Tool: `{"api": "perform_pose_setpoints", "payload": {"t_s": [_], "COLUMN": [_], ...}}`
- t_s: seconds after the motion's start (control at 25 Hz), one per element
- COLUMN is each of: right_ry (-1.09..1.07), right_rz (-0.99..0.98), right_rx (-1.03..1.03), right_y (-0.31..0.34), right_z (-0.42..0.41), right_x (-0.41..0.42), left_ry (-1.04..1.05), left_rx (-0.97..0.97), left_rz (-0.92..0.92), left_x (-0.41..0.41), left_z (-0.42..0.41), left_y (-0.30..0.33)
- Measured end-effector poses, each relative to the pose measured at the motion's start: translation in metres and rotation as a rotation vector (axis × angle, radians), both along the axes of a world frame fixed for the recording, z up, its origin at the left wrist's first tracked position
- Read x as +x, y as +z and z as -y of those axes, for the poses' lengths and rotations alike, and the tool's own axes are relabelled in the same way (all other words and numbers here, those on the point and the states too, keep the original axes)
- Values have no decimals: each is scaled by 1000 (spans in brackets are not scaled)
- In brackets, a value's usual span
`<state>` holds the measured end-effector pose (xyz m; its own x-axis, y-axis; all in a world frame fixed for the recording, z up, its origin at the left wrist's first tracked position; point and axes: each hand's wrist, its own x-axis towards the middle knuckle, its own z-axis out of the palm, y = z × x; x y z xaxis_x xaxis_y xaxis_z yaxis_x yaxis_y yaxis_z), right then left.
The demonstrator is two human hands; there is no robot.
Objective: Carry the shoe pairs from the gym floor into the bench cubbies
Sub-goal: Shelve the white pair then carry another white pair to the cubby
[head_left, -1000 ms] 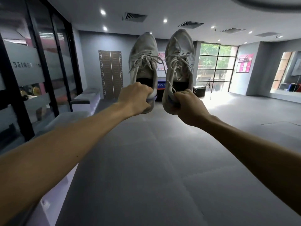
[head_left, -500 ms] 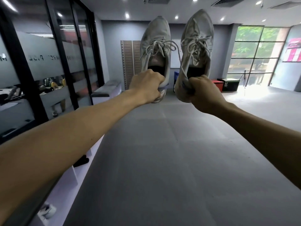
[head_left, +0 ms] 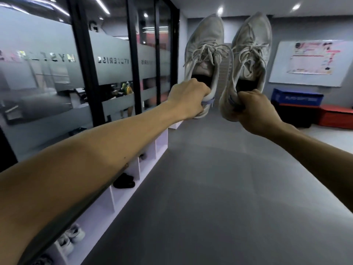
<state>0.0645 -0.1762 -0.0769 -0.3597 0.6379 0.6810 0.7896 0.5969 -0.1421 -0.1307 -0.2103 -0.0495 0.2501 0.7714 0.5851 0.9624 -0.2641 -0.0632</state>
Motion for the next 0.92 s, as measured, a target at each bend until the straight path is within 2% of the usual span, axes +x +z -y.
{"api": "perform_pose_setpoints", "payload": {"t_s": [0.24,0.4,0.64,0.92], "right_ry": [223,382,630,1010], "right_rz": [37,31,50,106], "right_rx": [27,31,40,46], "right_y": [-5,4,0,-10], "right_z": [-160,-250,-355,-429], "right_x": [-100,-180,-319,-457], "left_ry": [173,335,631,997], "left_rx": [52,40,41,1], "left_rz": [20,25,1,40], "left_x": [-97,-167,-257,-327], "left_z": [-134,-195,-247,-279], "left_y": [-6,3,3,-10]}}
